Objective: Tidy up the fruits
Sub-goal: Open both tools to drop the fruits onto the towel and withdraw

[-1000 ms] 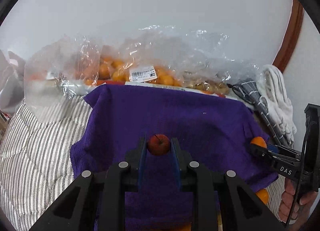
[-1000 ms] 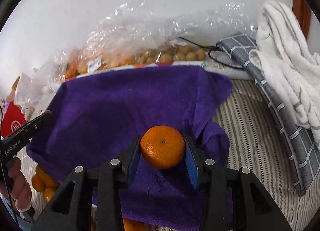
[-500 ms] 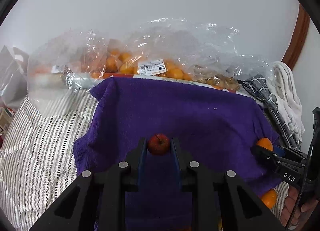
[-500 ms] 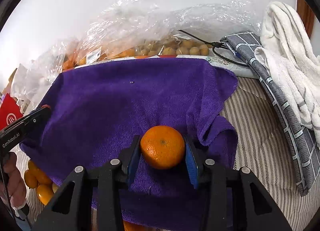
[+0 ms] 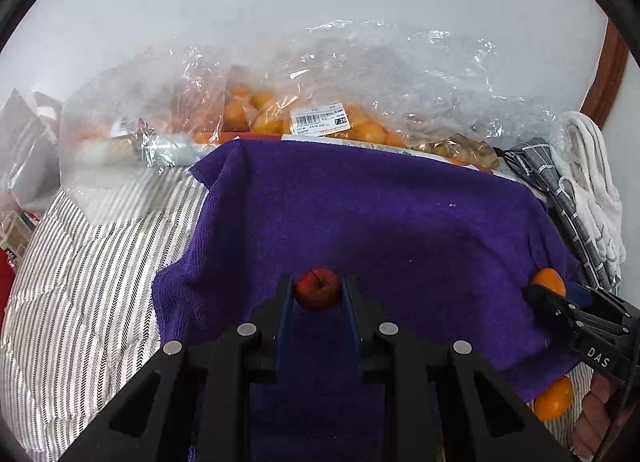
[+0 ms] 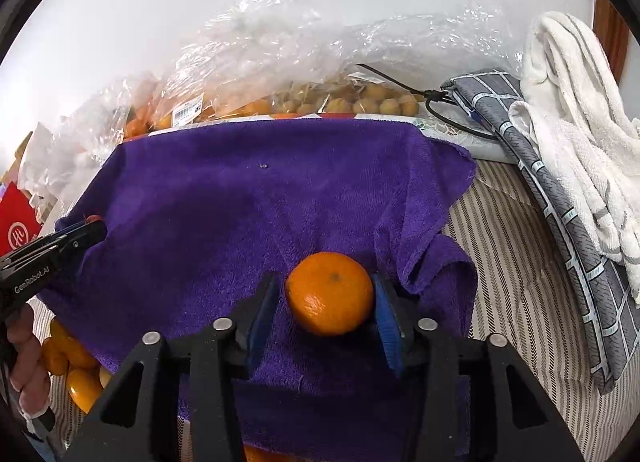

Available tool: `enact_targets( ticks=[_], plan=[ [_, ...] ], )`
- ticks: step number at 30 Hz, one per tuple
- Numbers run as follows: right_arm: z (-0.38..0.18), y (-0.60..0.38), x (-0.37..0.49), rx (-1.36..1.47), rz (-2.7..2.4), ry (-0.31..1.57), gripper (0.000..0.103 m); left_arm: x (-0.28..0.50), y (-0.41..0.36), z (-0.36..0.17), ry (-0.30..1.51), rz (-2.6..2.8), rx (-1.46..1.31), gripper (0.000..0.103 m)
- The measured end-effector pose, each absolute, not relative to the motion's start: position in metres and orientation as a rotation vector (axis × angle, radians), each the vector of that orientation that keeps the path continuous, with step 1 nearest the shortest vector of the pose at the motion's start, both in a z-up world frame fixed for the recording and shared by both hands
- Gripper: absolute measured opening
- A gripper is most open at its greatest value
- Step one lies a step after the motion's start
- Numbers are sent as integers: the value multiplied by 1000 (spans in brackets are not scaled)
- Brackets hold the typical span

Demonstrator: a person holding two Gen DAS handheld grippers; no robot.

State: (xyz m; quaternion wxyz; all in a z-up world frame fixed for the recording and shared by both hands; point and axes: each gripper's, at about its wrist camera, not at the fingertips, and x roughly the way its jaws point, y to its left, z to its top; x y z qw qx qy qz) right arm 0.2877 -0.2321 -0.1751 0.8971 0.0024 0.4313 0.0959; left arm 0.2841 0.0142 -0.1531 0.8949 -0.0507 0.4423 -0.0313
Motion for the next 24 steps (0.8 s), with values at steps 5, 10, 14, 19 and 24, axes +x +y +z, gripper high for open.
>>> enact_targets(
  ticks=[5, 10, 14, 19, 24],
  plan=[
    [-172, -231, 284, -8, 193, 867, 55, 284, 13, -155, 925, -50, -102, 23],
    [-168, -236, 279, 27, 194, 847, 55, 282, 13, -151, 909, -48, -100, 23],
    [-158, -242, 273, 80, 207, 817, 55, 280, 11, -148, 896, -48, -87, 30],
    [-139, -249, 264, 79, 167, 754, 66, 271, 10, -132, 819, -55, -67, 57],
    [-132, -260, 242, 105, 147, 796, 73, 260, 14, -118, 754, -78, -110, 58]
  ],
)
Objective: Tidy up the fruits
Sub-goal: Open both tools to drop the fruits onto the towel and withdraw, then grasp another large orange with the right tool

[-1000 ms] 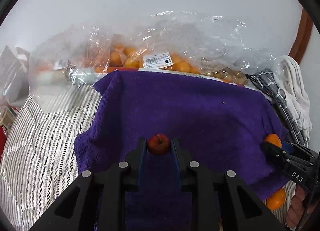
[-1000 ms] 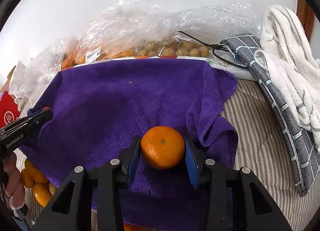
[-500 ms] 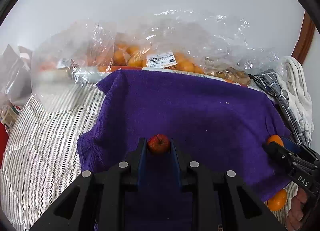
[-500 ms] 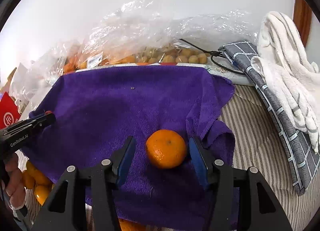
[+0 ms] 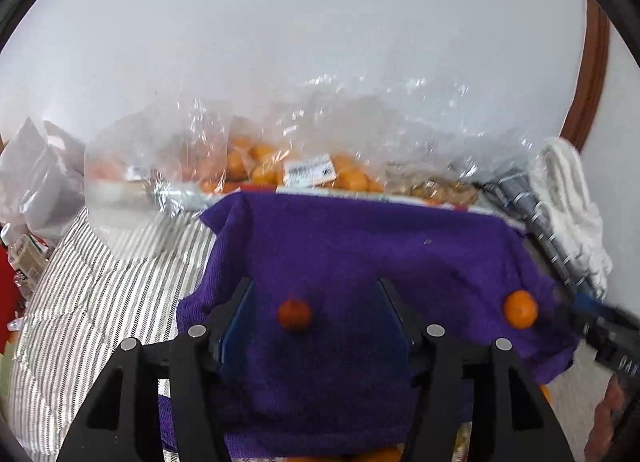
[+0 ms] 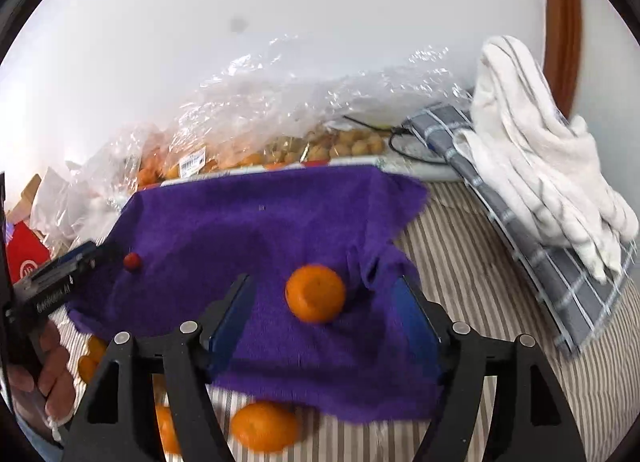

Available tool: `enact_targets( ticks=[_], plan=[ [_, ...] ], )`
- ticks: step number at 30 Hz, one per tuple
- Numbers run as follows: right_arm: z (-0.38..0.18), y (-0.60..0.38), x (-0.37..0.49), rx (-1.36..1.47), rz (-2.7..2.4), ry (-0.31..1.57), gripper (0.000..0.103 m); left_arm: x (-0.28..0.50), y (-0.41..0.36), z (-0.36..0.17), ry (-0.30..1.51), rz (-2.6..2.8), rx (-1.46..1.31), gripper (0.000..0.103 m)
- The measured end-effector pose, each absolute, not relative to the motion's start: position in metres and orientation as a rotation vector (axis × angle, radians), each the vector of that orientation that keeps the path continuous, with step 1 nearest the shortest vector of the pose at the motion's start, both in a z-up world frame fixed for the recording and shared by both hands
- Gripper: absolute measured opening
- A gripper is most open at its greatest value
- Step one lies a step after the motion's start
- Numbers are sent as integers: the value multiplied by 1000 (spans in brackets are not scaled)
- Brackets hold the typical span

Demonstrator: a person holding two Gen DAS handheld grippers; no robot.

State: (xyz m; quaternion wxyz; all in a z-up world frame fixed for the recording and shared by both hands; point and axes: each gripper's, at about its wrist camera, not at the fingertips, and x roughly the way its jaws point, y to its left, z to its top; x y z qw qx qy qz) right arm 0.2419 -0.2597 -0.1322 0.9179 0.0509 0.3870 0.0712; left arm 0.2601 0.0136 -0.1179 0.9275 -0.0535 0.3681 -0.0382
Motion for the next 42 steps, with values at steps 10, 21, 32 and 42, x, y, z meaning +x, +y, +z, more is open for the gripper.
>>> enact_targets(
  ticks=[10, 21, 32, 42],
  plan=[
    [-141, -266, 189, 129, 140, 838, 74, 234, 9, -102, 699, -82, -96, 58],
    [-151, -246, 161, 53, 175, 841, 74, 168, 63, -115, 778, -73, -162, 58],
    [-164, -229, 163, 45, 194, 879, 74, 138, 96, -138, 860, -26, -173, 58],
    [-167, -225, 162, 33, 194, 887, 73, 142, 103, -159, 948, 31, -176, 58]
  ],
)
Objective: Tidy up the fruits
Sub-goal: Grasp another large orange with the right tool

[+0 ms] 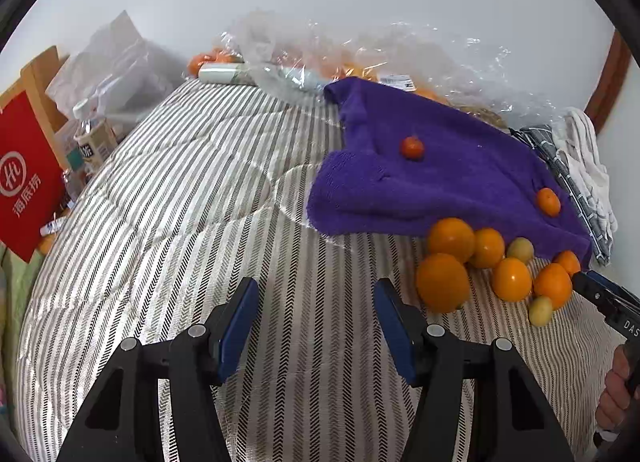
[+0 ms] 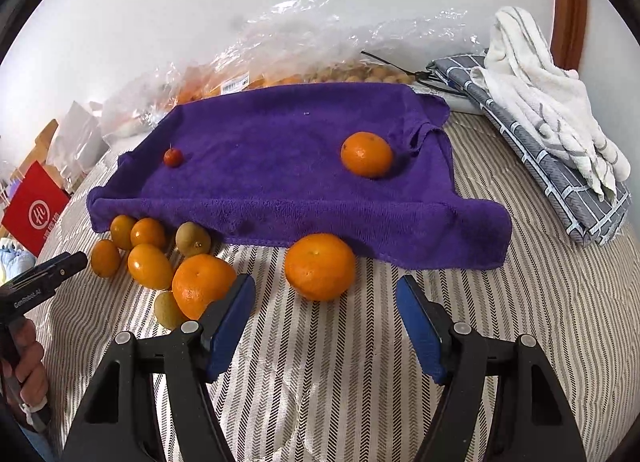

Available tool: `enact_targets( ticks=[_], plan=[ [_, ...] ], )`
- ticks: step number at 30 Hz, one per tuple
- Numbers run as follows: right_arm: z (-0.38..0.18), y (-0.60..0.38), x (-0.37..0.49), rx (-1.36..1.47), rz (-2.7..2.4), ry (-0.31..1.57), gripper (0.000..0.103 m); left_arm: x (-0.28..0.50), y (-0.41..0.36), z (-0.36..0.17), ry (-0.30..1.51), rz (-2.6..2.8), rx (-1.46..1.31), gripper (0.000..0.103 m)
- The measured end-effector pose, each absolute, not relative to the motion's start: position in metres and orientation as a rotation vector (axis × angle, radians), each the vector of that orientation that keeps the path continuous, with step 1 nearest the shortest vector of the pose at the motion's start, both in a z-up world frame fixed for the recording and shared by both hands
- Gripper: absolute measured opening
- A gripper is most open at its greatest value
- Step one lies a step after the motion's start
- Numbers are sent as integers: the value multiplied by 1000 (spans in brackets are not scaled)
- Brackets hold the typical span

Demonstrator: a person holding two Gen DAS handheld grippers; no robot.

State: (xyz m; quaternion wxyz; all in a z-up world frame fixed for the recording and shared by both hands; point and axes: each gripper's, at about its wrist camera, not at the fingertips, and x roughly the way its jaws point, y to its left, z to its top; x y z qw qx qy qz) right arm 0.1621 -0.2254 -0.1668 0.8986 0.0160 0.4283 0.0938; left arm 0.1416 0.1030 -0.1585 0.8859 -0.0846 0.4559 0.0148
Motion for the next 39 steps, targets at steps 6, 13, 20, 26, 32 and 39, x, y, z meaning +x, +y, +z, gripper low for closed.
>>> enact_targets(
  ticks=[6, 13, 20, 26, 32, 39],
  plan=[
    [-172, -224, 170, 31, 199, 898, 68, 141, 101, -160, 946, 33, -162, 57],
    [-177, -214, 183, 4, 205, 921, 62, 142, 95, -160, 954, 14, -139, 57],
    [-183, -207, 193, -5, 176, 922, 45, 142, 95, -160, 958, 3, -133, 60],
    [-182, -210, 189, -4, 165, 918, 40, 142, 94, -160, 961, -8, -127, 63],
    [-175, -216, 173, -23, 150, 887, 40, 142, 94, -160, 961, -12, -130, 64],
    [-172, -227, 156, -9, 132, 885, 40, 139, 96, -157, 946, -61, -187, 64]
  ],
)
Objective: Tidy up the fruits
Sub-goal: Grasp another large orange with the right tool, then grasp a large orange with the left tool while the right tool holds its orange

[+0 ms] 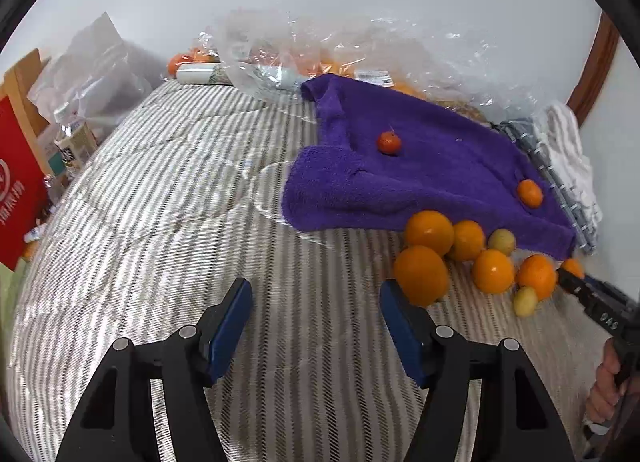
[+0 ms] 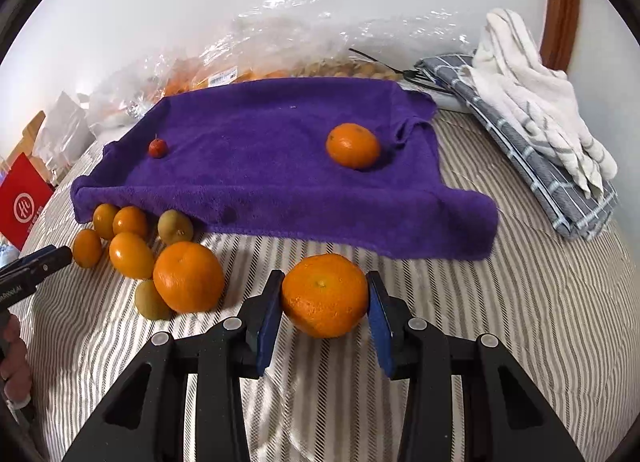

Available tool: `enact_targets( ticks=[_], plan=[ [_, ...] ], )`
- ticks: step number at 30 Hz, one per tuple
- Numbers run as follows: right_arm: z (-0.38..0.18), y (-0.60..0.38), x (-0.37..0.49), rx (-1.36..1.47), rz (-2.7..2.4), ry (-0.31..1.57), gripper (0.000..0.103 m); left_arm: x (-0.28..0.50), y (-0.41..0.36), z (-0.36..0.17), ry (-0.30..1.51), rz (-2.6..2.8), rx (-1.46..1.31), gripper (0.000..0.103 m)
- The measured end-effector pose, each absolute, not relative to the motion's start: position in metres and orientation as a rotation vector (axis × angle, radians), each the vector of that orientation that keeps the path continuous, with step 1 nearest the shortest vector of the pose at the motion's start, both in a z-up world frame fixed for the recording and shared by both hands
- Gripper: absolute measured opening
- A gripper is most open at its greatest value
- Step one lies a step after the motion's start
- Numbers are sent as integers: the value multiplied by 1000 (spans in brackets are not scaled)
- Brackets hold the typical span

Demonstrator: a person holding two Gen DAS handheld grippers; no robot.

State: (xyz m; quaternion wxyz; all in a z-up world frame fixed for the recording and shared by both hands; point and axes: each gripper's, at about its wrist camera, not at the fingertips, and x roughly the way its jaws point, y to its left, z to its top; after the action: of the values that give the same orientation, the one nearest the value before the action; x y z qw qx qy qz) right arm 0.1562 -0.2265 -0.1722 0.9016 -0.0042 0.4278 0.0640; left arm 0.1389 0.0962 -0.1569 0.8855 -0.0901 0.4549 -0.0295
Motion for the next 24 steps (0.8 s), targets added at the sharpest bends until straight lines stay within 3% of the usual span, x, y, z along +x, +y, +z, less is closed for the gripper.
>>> enact_targets(
  ticks=[24],
  plan=[
    [-171, -263, 128, 65, 109, 850, 40, 135, 62, -147, 913, -247, -140, 63]
  ],
)
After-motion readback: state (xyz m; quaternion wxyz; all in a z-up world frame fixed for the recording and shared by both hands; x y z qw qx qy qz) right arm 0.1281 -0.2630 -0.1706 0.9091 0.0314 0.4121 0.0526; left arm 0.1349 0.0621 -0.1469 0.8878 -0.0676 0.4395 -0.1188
